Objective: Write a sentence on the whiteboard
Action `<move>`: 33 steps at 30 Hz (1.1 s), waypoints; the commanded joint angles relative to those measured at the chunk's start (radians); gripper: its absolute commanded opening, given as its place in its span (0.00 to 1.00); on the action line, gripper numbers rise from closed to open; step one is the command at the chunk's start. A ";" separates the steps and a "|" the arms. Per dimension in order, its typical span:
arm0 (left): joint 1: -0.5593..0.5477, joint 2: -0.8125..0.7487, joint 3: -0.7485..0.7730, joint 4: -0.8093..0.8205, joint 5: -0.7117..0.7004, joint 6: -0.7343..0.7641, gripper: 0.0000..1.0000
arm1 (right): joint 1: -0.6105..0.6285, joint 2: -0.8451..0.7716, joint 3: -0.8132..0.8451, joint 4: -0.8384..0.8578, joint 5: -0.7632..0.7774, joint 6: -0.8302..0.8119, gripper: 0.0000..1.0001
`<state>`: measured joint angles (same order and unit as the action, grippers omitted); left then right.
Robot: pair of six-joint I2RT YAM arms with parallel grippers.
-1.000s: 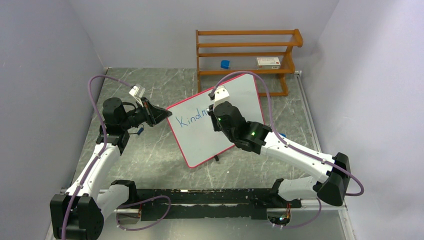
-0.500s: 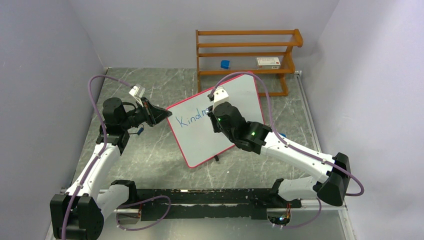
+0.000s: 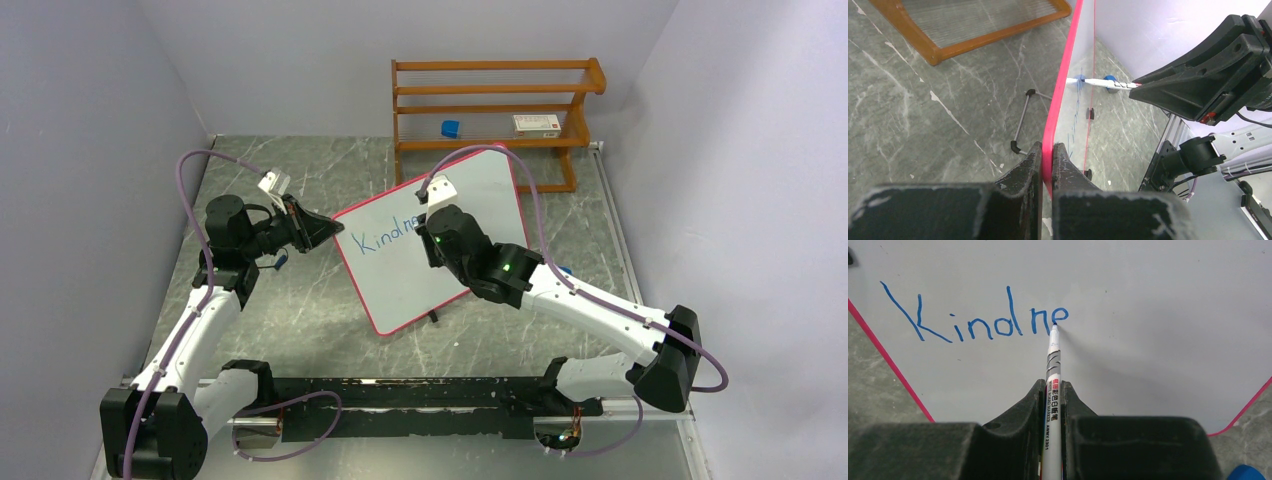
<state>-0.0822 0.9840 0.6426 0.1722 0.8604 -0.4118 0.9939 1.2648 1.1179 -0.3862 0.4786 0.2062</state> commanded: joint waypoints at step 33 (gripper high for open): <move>-0.003 0.021 -0.001 -0.048 -0.017 0.050 0.05 | -0.023 -0.087 -0.061 0.070 0.072 -0.003 0.00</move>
<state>-0.0822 0.9848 0.6430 0.1738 0.8623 -0.4118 0.9905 1.1896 1.0580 -0.3523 0.5316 0.2081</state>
